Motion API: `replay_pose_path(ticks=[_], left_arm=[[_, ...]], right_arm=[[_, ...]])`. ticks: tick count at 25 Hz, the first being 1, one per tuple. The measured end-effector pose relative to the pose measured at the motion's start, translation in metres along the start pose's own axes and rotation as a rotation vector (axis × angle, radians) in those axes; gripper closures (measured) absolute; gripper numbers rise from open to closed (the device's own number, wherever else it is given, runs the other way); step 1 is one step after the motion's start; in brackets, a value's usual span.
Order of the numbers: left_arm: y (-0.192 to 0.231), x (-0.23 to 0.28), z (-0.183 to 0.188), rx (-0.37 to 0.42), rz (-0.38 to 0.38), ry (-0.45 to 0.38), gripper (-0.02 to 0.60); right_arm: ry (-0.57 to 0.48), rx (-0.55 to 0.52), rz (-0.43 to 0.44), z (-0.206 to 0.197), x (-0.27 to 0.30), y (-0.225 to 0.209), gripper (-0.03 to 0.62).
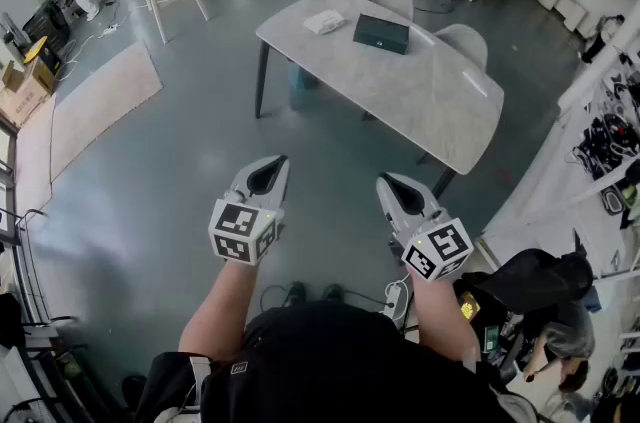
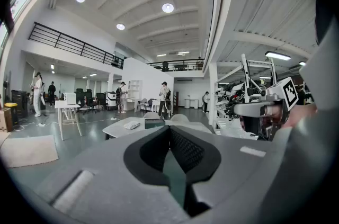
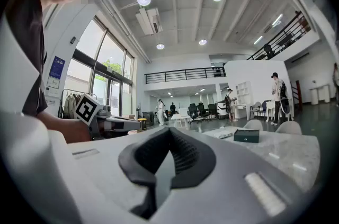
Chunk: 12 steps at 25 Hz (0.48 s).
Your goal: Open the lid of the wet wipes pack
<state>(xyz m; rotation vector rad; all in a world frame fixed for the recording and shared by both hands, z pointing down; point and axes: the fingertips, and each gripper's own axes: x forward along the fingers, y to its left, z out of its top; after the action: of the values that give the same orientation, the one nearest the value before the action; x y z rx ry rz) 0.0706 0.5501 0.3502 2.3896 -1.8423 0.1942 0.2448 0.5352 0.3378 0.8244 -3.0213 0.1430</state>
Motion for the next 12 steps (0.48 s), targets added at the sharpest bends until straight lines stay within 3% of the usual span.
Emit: replay_pose_path(ticks=[8, 12], left_arm=[[-0.009, 0.006, 0.003, -0.001, 0.008, -0.003, 0.574], [-0.016, 0.003, 0.002, -0.008, 0.029, -0.006, 0.574]], right_arm=[[-0.019, -0.003, -0.002, 0.006, -0.008, -0.012, 0.592], [-0.005, -0.053, -0.075, -0.001, -0.023, -0.022, 0.592]])
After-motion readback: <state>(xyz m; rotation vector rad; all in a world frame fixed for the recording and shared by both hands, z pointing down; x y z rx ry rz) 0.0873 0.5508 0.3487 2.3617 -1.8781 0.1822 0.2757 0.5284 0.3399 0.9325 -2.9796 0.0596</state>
